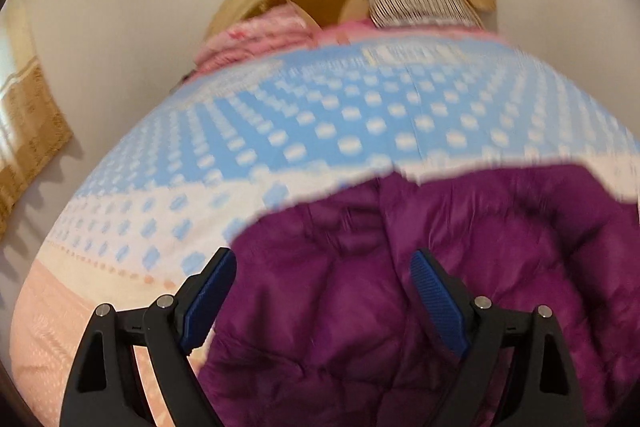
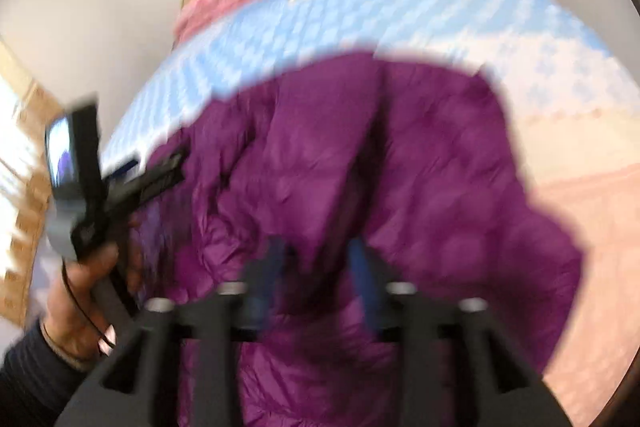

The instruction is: Fold large clothes

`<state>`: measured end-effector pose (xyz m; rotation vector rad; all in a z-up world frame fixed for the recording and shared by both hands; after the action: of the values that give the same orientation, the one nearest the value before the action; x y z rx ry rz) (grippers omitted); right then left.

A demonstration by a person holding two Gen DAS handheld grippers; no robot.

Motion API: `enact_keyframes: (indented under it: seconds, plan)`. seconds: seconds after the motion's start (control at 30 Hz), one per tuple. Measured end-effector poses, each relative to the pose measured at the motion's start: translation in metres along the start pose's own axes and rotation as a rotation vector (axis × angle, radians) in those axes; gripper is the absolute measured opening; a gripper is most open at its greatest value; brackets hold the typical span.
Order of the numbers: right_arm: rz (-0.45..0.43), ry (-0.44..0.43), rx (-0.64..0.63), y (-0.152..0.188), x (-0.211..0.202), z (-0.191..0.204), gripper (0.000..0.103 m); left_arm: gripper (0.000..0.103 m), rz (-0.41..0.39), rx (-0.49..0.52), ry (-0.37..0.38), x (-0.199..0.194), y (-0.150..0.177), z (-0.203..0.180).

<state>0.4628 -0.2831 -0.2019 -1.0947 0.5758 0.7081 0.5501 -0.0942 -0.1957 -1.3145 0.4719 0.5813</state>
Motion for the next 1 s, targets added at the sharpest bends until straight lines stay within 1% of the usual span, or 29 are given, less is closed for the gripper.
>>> enact_keyframes:
  seconds: [0.03,0.1,0.13,0.17,0.2,0.23,0.3,0.37,0.4,0.43,0.47,0.5,0.53,0.57,0.6,0.73,0.87,1.0]
  plan:
    - [-0.072,0.048,-0.009,-0.019,-0.009,-0.001,0.051,0.089,-0.023,-0.022,-0.009,-0.004,-0.01,0.0]
    - [-0.151,0.078,0.003,-0.039,-0.014,0.0,0.05,0.089,-0.032,-0.042,-0.025,-0.007,-0.02,-0.006]
    - [-0.193,0.086,0.006,-0.051,-0.011,0.003,0.045,0.089,-0.031,-0.051,-0.041,-0.006,-0.024,-0.01]
    - [-0.208,0.084,0.017,-0.058,-0.004,0.006,0.035,0.089,-0.028,-0.06,-0.057,-0.005,-0.026,-0.013]
    - [-0.214,0.075,0.039,-0.065,0.005,0.009,0.032,0.089,-0.02,-0.074,-0.078,-0.002,-0.028,-0.016]
    - [-0.212,0.061,0.058,-0.07,0.019,0.013,0.031,0.089,-0.014,-0.086,-0.093,0.002,-0.028,-0.02]
    - [-0.206,0.105,0.043,-0.074,0.043,0.018,0.031,0.089,-0.006,-0.087,-0.106,0.012,-0.028,-0.027]
    - [-0.181,0.129,0.021,-0.072,0.07,0.019,0.031,0.089,0.008,-0.057,-0.133,0.028,-0.023,-0.035]
    - [-0.164,0.173,-0.007,-0.068,0.085,0.018,0.031,0.089,0.022,-0.039,-0.142,0.035,-0.019,-0.037]
    - [-0.157,0.188,-0.014,-0.071,0.092,0.012,0.031,0.089,0.054,-0.013,-0.155,0.047,-0.012,-0.041]
    - [-0.142,0.198,-0.018,-0.064,0.097,0.006,0.031,0.089,0.092,0.01,-0.146,0.059,-0.003,-0.045]
    - [-0.125,0.205,-0.011,-0.055,0.1,-0.004,0.031,0.089,0.119,0.016,-0.139,0.067,0.004,-0.047]
    - [-0.114,0.211,-0.001,-0.047,0.103,-0.013,0.031,0.09,0.125,0.005,-0.135,0.071,0.008,-0.046]
    - [-0.112,0.196,0.01,-0.042,0.104,-0.019,0.029,0.09,0.128,-0.012,-0.119,0.074,0.011,-0.045]
    - [-0.116,0.181,0.018,-0.041,0.102,-0.021,0.029,0.09,0.135,-0.015,-0.112,0.076,0.012,-0.045]
    - [-0.103,0.209,-0.009,-0.04,0.102,-0.019,0.029,0.093,0.16,-0.018,-0.108,0.082,0.015,-0.045]
    - [-0.096,0.244,-0.036,-0.038,0.103,-0.018,0.029,0.094,0.16,-0.02,-0.105,0.083,0.015,-0.046]
    - [-0.089,0.251,-0.04,-0.039,0.113,-0.015,0.029,0.094,0.163,-0.02,-0.106,0.084,0.015,-0.046]
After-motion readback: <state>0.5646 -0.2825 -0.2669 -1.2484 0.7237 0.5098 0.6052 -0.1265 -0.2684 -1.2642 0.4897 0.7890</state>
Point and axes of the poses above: each gripper's, at about its wrist camera, not at the fingertips, and x roughly the way its jaws point, z to its left, y to its underside, the point moved 6 cm from there along x, roughly the way its jaws point, and after that the axes turned 1 degree about x, right-handed, at the moved point
